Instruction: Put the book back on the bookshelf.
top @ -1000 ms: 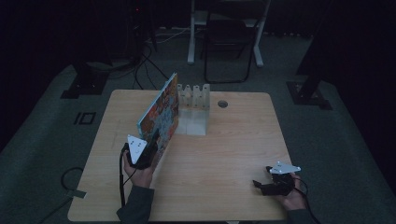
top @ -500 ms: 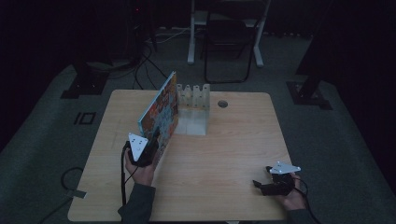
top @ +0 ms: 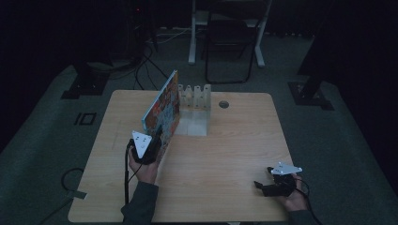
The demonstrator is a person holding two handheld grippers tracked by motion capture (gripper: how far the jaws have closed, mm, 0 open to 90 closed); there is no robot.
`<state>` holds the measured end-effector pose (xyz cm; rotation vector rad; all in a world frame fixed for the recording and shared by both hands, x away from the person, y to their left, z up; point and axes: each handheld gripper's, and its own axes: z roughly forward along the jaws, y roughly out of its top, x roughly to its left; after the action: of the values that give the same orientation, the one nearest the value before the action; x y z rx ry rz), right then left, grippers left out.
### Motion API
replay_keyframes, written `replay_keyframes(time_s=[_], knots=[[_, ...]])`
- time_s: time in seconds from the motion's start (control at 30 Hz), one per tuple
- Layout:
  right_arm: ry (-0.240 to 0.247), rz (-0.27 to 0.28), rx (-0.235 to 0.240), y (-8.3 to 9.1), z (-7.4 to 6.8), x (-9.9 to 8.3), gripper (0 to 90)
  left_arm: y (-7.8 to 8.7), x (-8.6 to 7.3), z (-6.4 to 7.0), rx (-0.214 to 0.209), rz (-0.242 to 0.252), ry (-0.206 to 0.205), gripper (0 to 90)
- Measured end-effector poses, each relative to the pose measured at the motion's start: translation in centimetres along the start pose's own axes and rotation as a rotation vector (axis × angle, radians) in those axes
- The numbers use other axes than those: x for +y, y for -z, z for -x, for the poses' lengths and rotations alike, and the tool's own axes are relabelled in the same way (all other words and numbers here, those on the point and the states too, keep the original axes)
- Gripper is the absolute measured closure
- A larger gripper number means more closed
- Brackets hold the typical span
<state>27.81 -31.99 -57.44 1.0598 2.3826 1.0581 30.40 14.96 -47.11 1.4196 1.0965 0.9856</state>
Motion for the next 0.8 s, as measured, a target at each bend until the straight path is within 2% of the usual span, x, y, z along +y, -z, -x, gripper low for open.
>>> replay_keyframes(time_s=[0.8], knots=[[0.002,0.000,0.004,0.0,0.0,0.0,13.0,-1.1,-0.1,0.3,-0.006,0.004,0.001,81.0]])
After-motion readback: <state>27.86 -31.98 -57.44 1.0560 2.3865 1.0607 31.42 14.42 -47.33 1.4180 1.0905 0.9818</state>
